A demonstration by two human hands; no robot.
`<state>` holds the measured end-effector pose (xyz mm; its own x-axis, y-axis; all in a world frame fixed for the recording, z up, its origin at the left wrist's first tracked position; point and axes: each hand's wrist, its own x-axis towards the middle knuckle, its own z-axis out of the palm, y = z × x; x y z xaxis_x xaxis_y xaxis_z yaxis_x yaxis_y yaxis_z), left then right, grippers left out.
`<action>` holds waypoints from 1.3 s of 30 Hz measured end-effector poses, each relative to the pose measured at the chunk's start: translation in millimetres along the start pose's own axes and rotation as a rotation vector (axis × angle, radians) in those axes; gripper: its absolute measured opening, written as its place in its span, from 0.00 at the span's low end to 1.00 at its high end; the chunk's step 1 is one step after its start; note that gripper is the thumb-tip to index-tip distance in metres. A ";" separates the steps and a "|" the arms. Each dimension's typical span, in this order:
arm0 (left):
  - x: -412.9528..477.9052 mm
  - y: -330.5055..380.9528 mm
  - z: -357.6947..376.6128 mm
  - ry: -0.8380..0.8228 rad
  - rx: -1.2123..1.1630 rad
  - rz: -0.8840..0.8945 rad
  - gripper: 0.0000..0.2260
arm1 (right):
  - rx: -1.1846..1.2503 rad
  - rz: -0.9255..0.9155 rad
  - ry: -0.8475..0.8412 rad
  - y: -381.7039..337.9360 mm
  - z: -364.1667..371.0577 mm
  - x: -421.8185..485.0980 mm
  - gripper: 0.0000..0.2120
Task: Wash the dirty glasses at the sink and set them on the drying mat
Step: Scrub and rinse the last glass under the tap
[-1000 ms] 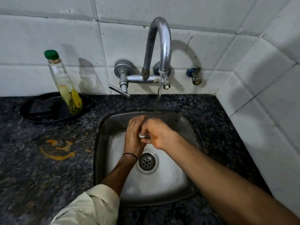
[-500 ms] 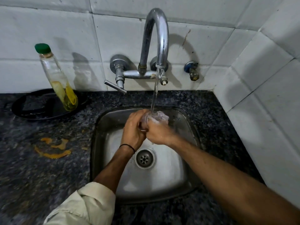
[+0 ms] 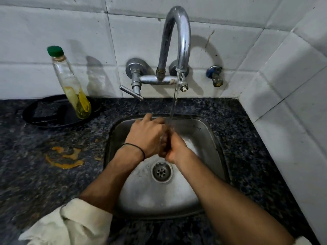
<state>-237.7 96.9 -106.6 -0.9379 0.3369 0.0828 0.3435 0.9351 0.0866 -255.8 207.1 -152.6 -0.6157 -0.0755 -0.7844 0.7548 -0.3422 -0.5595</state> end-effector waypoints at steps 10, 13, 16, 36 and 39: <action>-22.9 -36.1 24.0 0.072 -1.021 -0.310 0.24 | -0.517 -0.314 -0.167 -35.1 -8.7 -17.4 0.14; -33.6 -36.2 35.0 -0.163 -1.361 -0.384 0.27 | -1.100 -0.599 -0.219 -43.7 1.8 -34.7 0.11; -24.3 -34.4 34.1 -0.086 -1.563 -0.595 0.25 | -1.776 -0.889 -0.044 -42.7 11.2 -50.1 0.15; 6.4 -11.0 8.0 0.464 -1.108 -0.649 0.28 | -0.831 -0.796 -0.107 -56.7 -19.9 -78.5 0.14; -38.6 24.2 11.7 0.290 -1.564 -0.706 0.18 | -0.307 -0.579 -0.199 -48.5 -23.1 -76.1 0.08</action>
<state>-193.7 107.8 -119.3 -0.9372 -0.2474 -0.2457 -0.2114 -0.1573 0.9647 -240.3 251.1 -71.9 -0.9470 -0.1415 -0.2885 0.3036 -0.1003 -0.9475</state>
